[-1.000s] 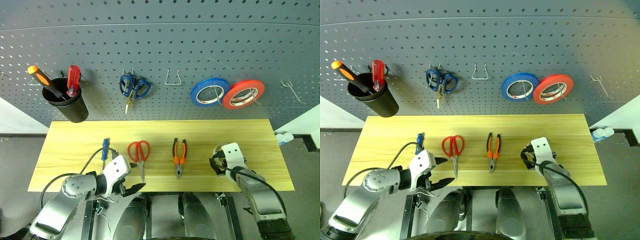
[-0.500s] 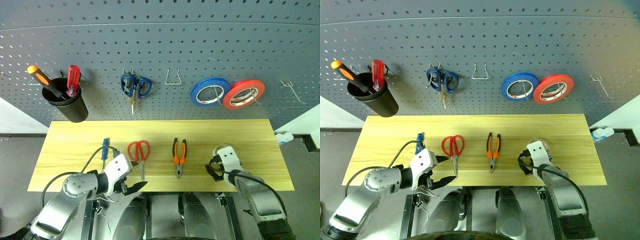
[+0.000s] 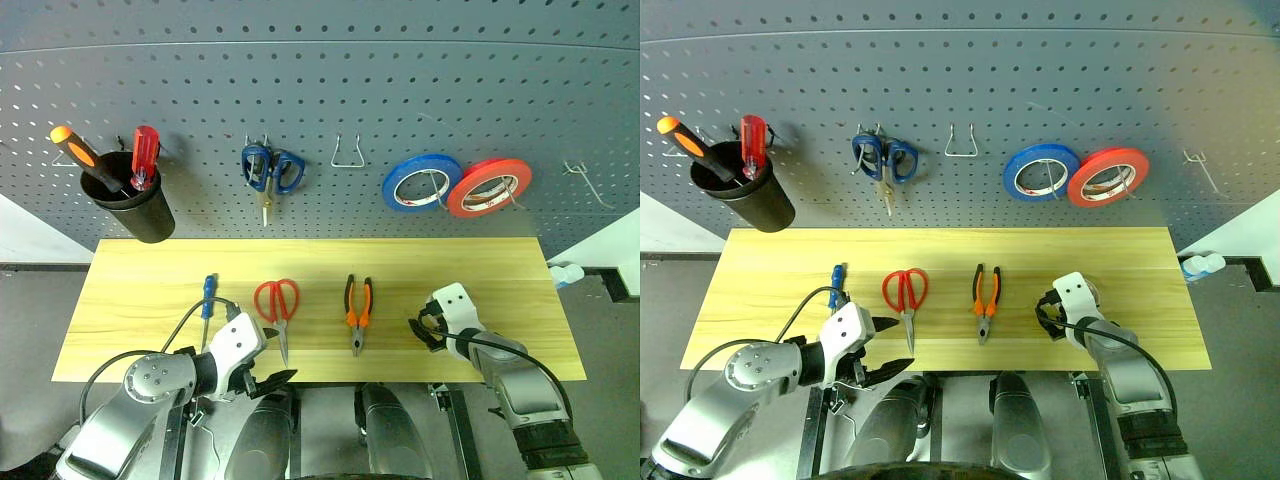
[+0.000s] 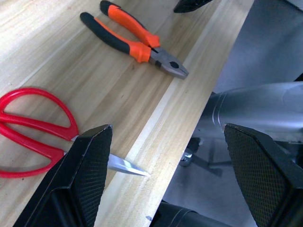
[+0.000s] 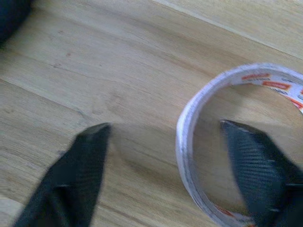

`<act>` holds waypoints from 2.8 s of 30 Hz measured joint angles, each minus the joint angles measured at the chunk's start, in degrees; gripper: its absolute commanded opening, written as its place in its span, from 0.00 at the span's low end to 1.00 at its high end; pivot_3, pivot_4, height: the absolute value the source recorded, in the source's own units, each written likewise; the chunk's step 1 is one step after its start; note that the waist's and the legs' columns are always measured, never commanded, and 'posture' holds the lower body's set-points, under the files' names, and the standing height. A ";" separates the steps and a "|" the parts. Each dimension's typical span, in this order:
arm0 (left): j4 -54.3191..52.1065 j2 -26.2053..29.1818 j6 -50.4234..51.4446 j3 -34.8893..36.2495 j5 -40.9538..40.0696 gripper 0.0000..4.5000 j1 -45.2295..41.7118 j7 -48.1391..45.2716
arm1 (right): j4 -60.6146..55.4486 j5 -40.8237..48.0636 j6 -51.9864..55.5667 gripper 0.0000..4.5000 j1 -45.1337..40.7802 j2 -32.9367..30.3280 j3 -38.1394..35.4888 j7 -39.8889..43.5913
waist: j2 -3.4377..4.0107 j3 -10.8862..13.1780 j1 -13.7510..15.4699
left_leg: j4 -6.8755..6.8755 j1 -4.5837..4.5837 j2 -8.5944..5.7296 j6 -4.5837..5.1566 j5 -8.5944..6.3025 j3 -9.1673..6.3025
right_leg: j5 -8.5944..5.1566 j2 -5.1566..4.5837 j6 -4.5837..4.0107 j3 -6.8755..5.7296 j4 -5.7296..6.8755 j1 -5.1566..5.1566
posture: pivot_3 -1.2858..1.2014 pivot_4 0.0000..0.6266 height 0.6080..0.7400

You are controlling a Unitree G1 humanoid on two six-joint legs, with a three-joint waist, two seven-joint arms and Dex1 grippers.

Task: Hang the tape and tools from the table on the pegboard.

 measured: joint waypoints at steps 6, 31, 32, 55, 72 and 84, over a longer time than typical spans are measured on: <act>-0.13 0.44 1.07 0.13 -0.62 0.87 0.29 0.20 | -0.24 0.04 -0.34 0.22 0.36 0.00 0.00 0.32 | -0.02 0.34 0.10 | 0.00 -0.05 0.00 0.00 0.00 -0.02 | 0.00 -0.02 0.00 0.00 -0.05 0.00 | 0.54 0.55 0.87; 2.57 -0.75 0.54 -0.66 -1.38 0.87 -5.32 1.15 | -6.49 -0.05 2.16 0.01 5.08 -0.89 -1.06 -0.20 | 0.10 0.48 0.28 | 0.00 -0.83 -0.02 -0.27 0.15 -0.60 | 0.29 -0.01 0.04 -0.47 -0.75 -0.29 | 0.53 0.45 0.87; 2.99 -1.03 0.13 -0.62 -1.28 0.87 -5.56 1.27 | -7.14 -0.04 2.46 0.01 5.69 -1.14 -1.10 -0.14 | 0.11 0.47 0.27 | 0.00 -0.84 -0.02 -0.27 0.15 -0.59 | 0.29 -0.01 0.05 -0.47 -0.75 -0.29 | 0.53 0.45 0.87; 14.28 -6.56 -7.13 -3.24 0.84 0.87 -15.75 0.63 | -22.17 3.28 2.08 0.01 18.67 -0.90 -9.17 -1.79 | 0.51 -2.21 -0.09 | 0.15 -0.78 -0.03 -0.58 0.35 -0.47 | 0.36 0.08 0.09 -0.49 -0.39 -0.37 | 0.51 0.27 0.87; 13.67 -7.95 -13.43 -2.38 -2.57 0.87 -13.75 -3.50 | -22.63 4.23 0.13 0.01 16.27 -1.26 -9.94 -2.46 | 0.78 -4.62 -0.01 | 0.30 -0.63 -0.03 -0.63 0.39 -0.38 | 0.36 0.11 0.09 -0.39 0.01 -0.36 | 0.51 0.24 0.87; 13.45 -8.56 -18.98 -2.23 -6.67 0.87 -13.15 -8.73 | -20.66 4.24 -0.94 0.01 15.19 -2.52 -10.73 -2.51 | 0.92 -5.28 -0.04 | 0.33 -0.11 -0.03 -0.33 0.23 -0.19 | 0.36 0.15 0.08 -0.25 0.12 0.04 | 0.51 0.23 0.87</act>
